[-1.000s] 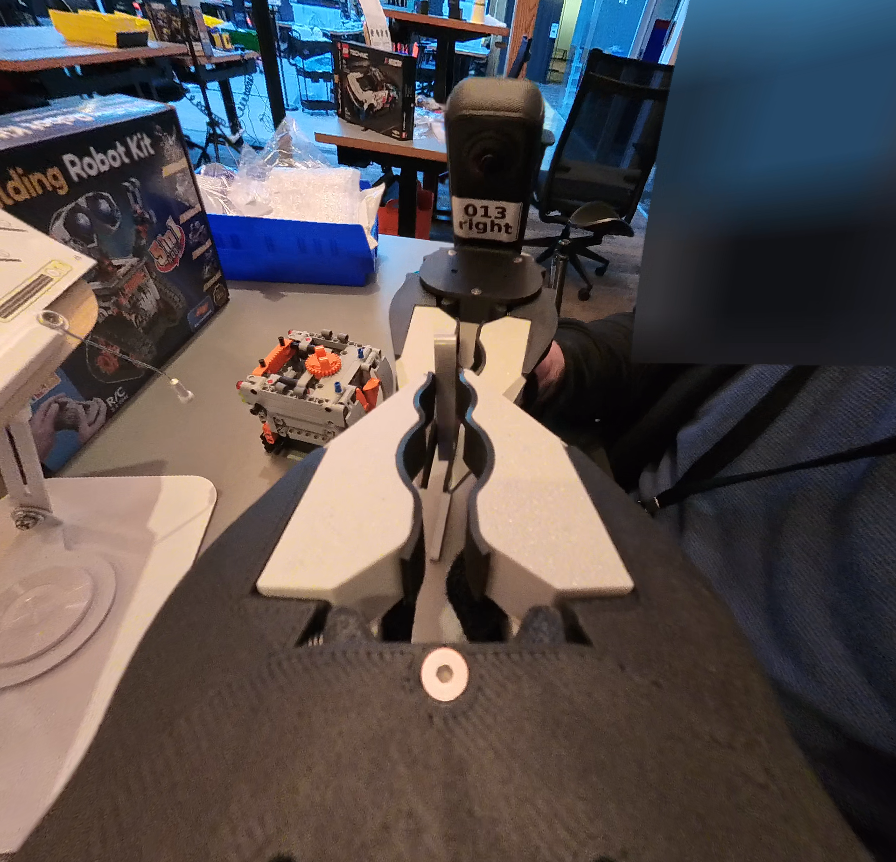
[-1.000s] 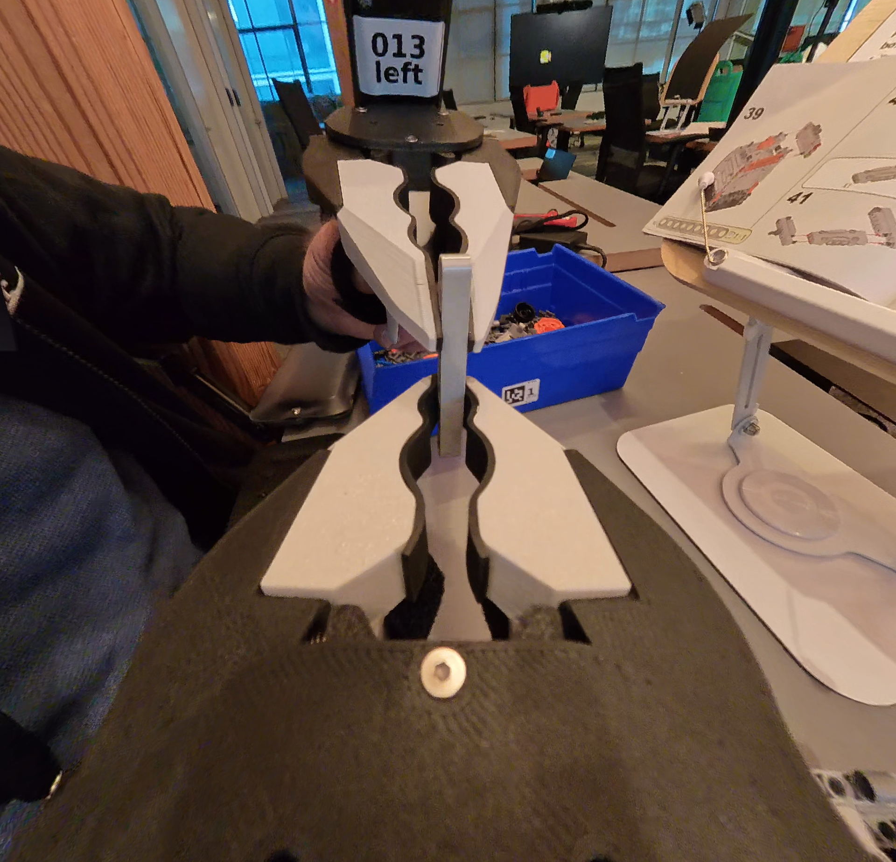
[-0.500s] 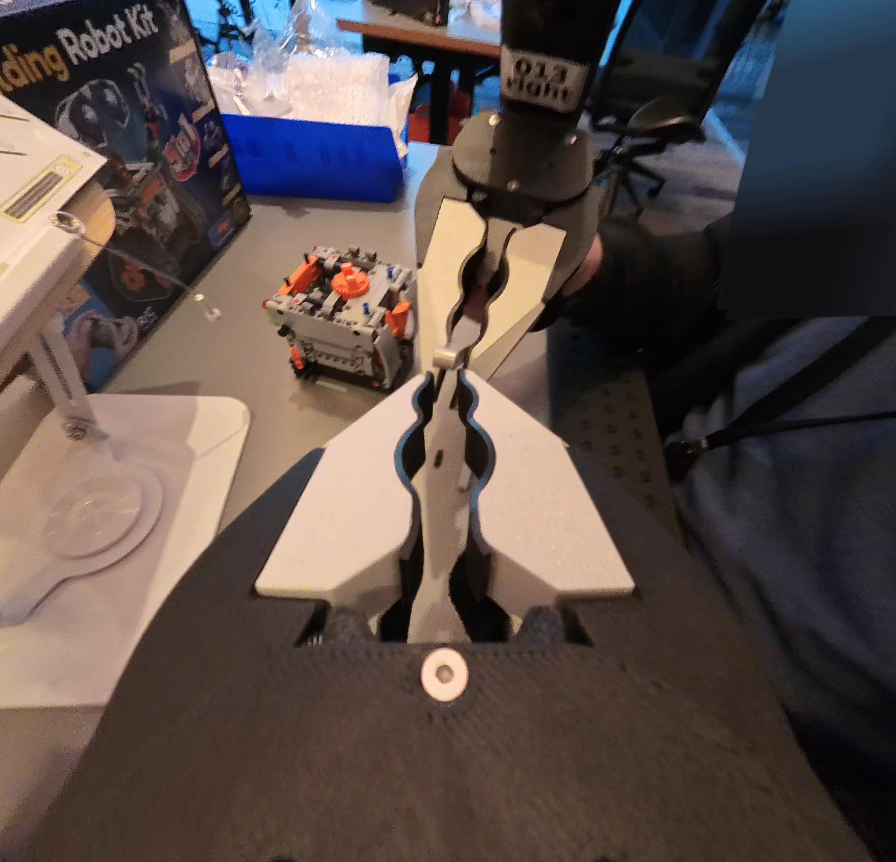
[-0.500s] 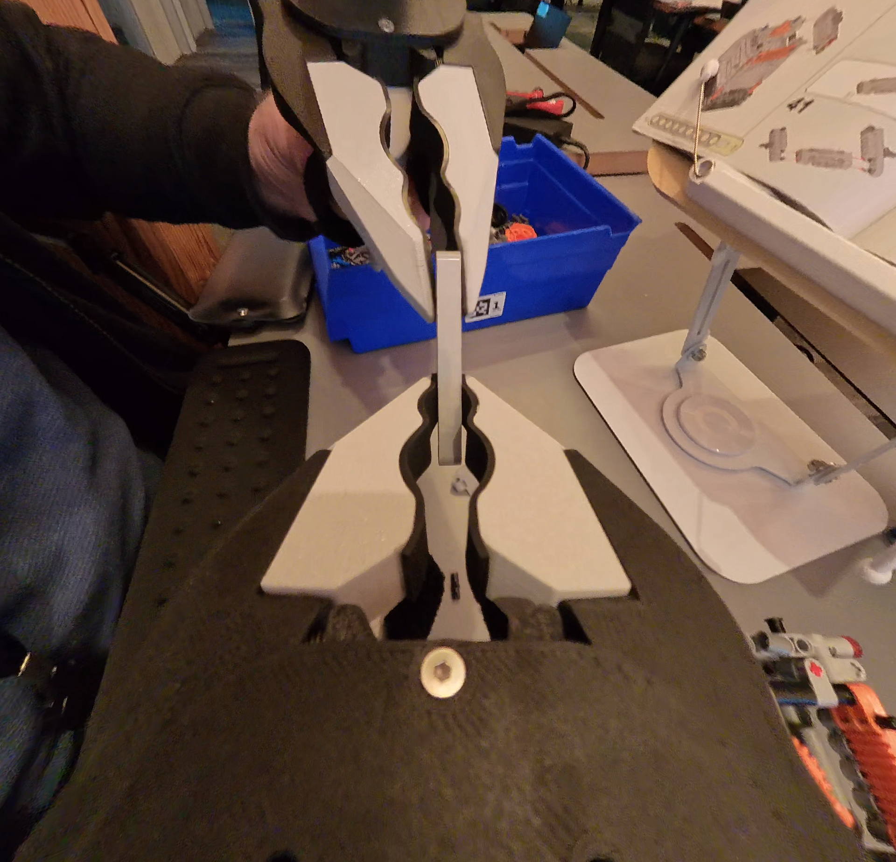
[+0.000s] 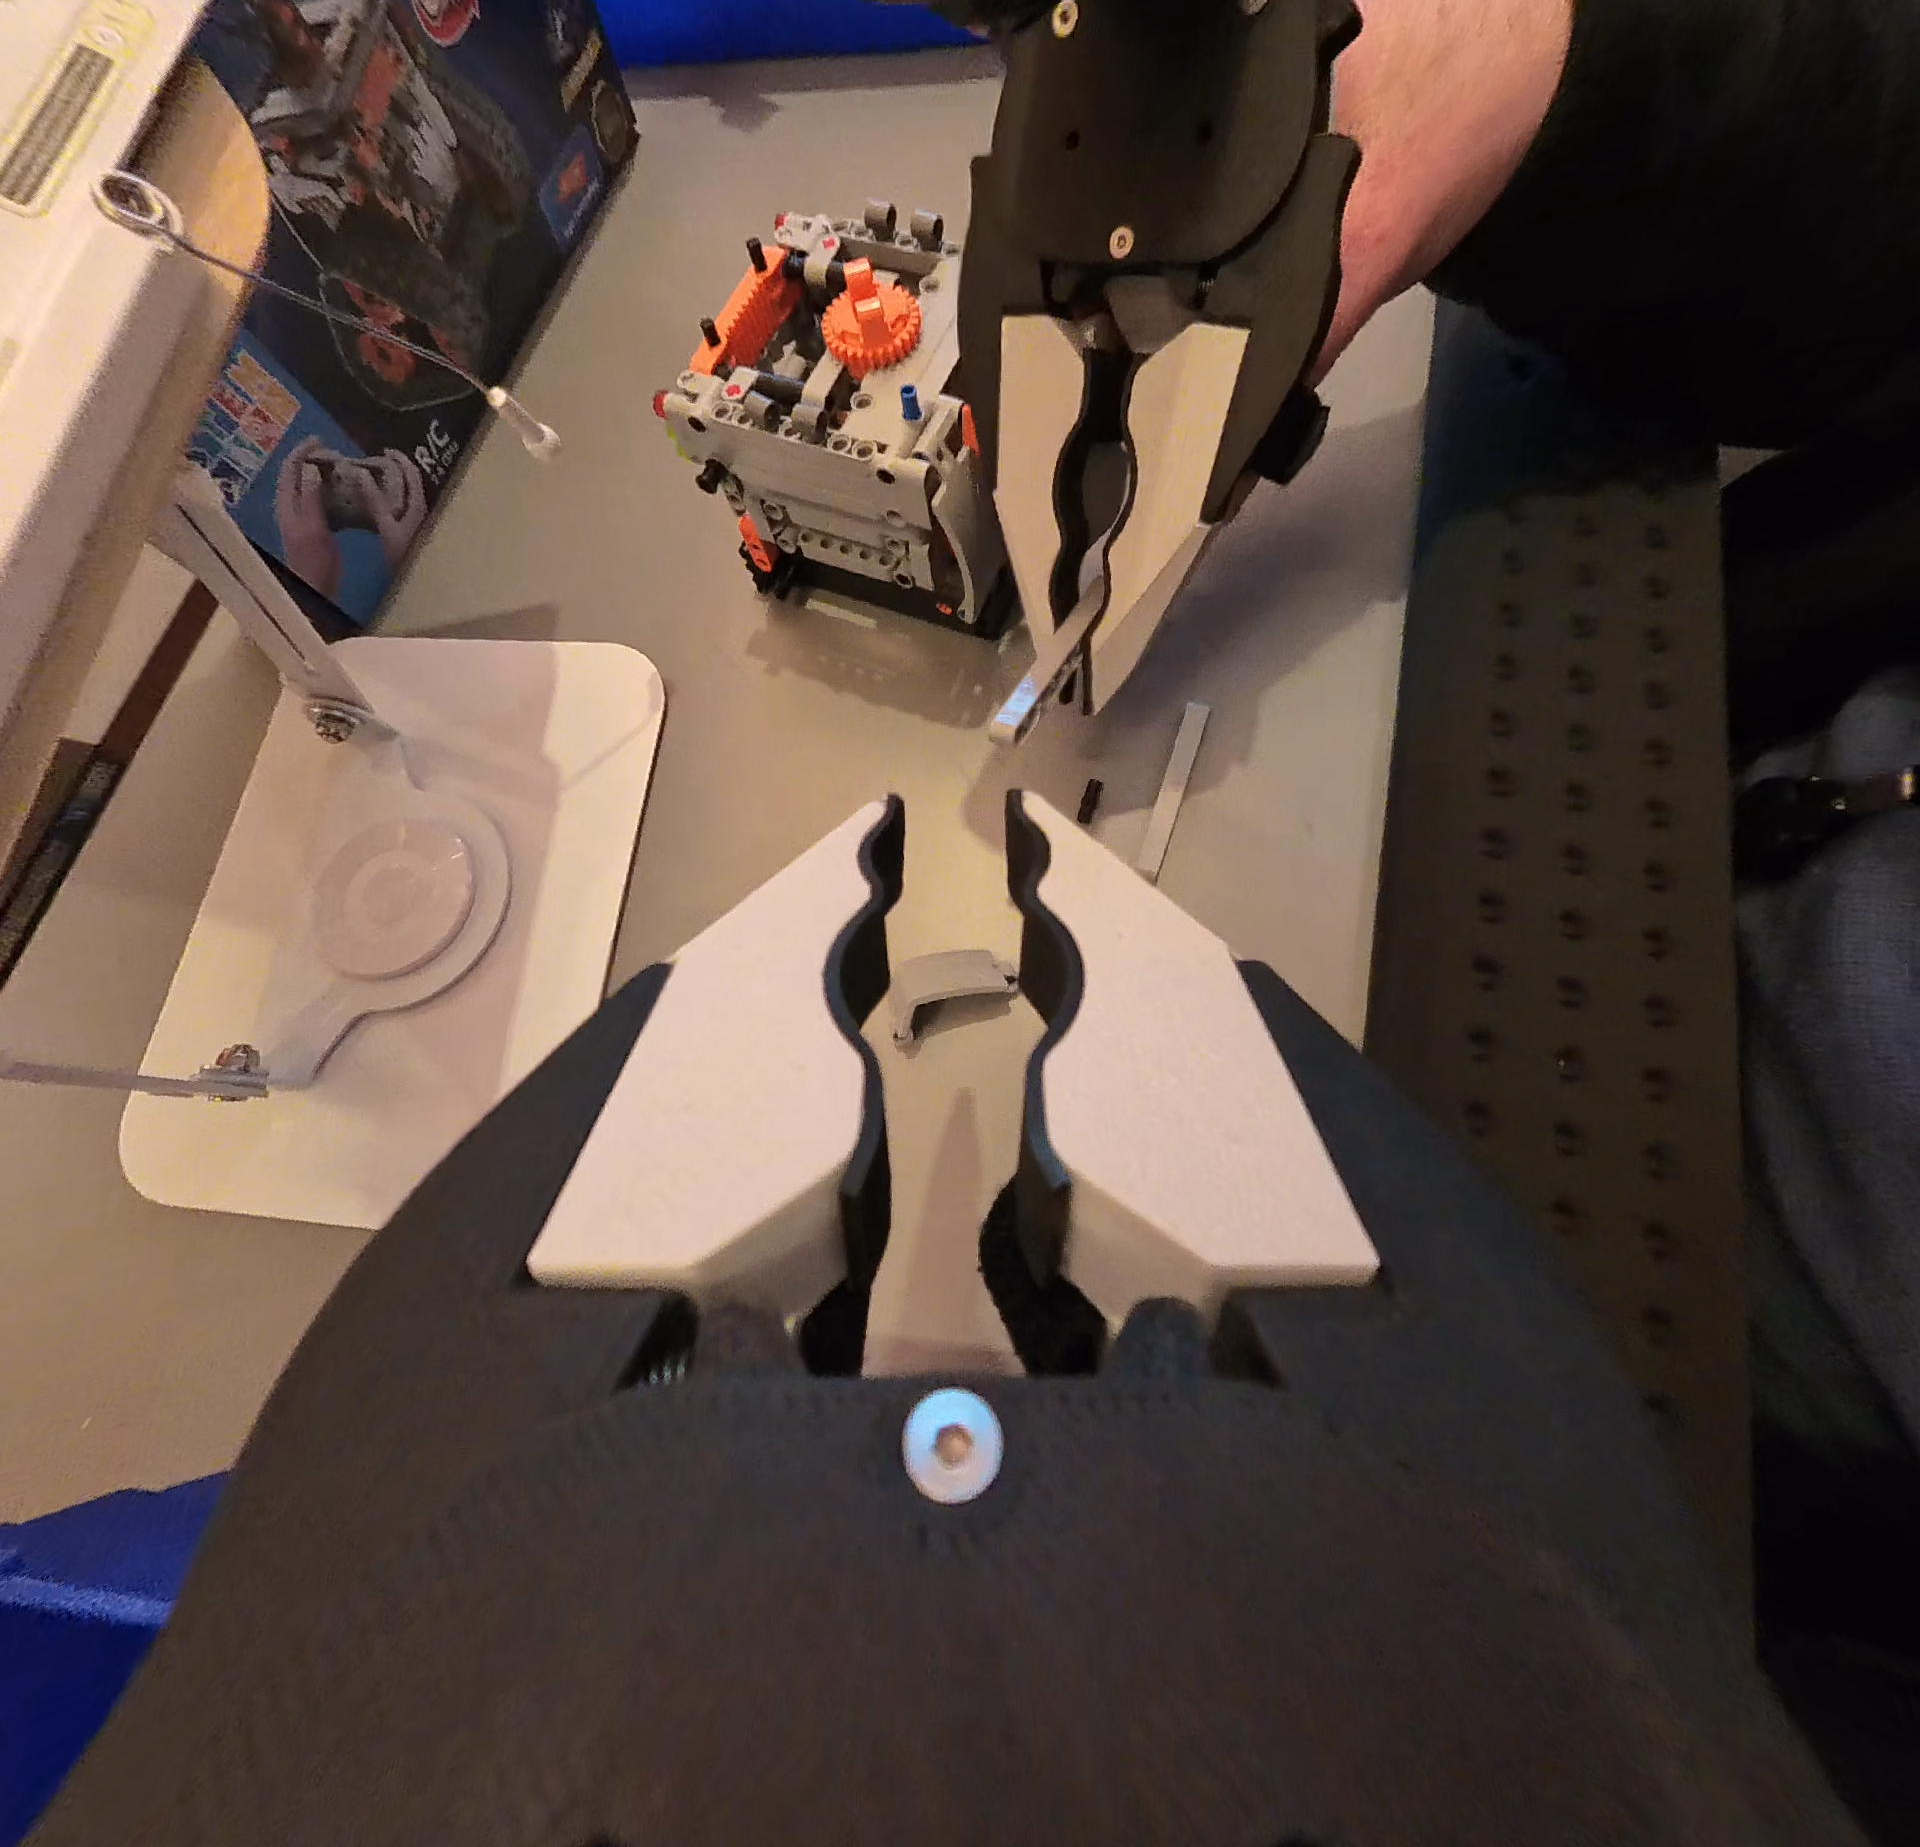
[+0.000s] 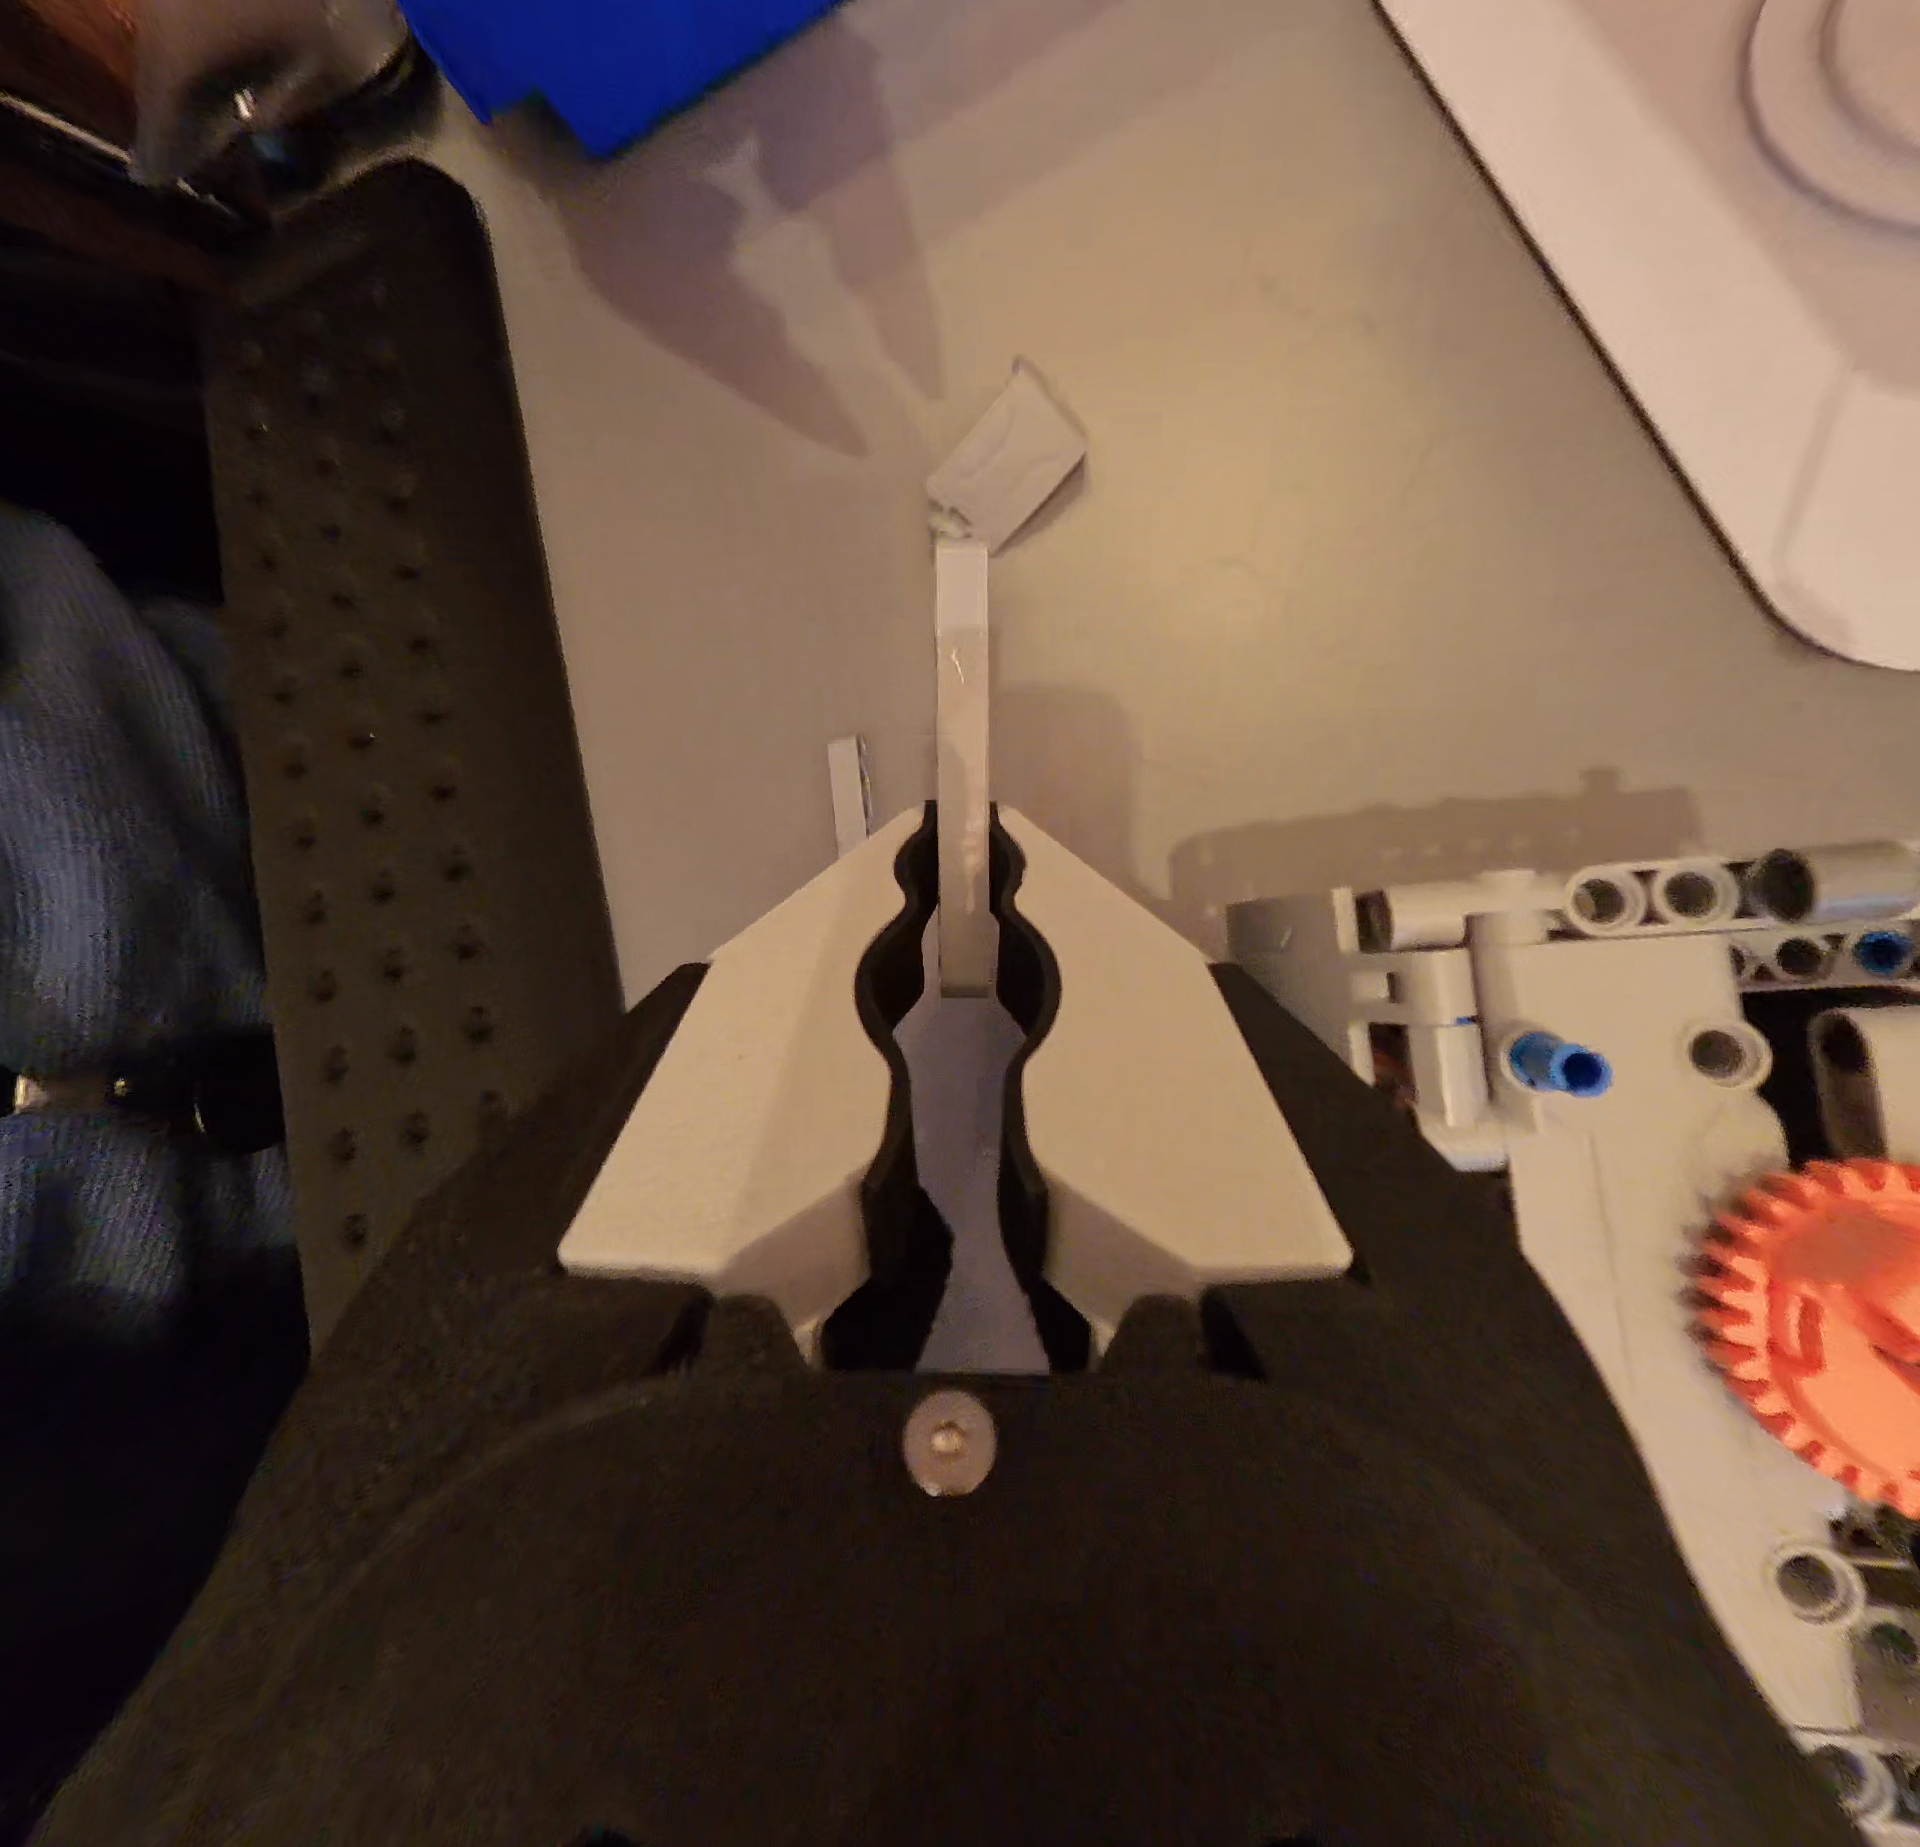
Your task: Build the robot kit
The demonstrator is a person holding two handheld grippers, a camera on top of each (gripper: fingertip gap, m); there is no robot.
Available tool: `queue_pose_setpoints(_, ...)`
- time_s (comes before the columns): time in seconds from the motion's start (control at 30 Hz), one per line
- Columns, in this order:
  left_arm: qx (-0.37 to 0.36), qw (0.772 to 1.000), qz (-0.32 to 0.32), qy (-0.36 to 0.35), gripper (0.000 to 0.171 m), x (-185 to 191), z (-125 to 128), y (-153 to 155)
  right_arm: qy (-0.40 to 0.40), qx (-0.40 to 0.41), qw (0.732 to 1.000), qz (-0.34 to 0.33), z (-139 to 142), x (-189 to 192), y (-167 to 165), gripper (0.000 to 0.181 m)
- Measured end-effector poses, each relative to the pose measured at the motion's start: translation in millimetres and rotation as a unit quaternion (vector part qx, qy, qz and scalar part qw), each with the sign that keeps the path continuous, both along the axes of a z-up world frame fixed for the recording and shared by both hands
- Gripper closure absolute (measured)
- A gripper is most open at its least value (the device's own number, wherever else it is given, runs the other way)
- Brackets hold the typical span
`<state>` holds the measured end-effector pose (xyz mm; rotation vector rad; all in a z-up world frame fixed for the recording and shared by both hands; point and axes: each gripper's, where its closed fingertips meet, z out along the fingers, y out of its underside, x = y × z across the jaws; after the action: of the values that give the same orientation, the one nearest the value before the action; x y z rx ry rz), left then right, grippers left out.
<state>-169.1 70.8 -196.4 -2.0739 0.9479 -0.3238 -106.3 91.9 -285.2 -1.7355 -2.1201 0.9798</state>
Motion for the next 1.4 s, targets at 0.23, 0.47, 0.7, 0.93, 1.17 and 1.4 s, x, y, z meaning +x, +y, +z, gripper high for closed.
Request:
queue_pose_setpoints(0.23, -0.007, 1.0, -0.005, 0.005, 0.155, 7, -6, 1, -0.029, 0.009, 1.0, 0.006, -12, 5, 0, 0.176)
queue_pose_setpoints(0.47, -0.019, 0.999, 0.001, 0.026, 0.155, 8, -16, 3, -0.049, 0.017, 0.999, 0.012, -22, 8, -1, 0.176)
queue_pose_setpoints(0.7, -0.048, 0.996, 0.041, 0.064, 0.151, -3, -32, 12, -0.063, 0.027, 0.997, 0.02, -27, 12, -2, 0.176)
queue_pose_setpoints(0.93, -0.071, 0.991, 0.086, 0.079, 0.15, -19, -42, 20, -0.072, 0.029, 0.997, 0.026, -32, 15, -3, 0.176)
queue_pose_setpoints(1.17, -0.083, 0.985, 0.102, 0.109, 0.149, -29, -50, 22, -0.069, 0.024, 0.997, 0.028, -32, 14, -5, 0.172)
queue_pose_setpoints(1.4, -0.111, 0.986, 0.095, 0.084, 0.15, -26, -53, 17, -0.038, 0.021, 0.999, 0.028, -23, 9, -5, 0.171)
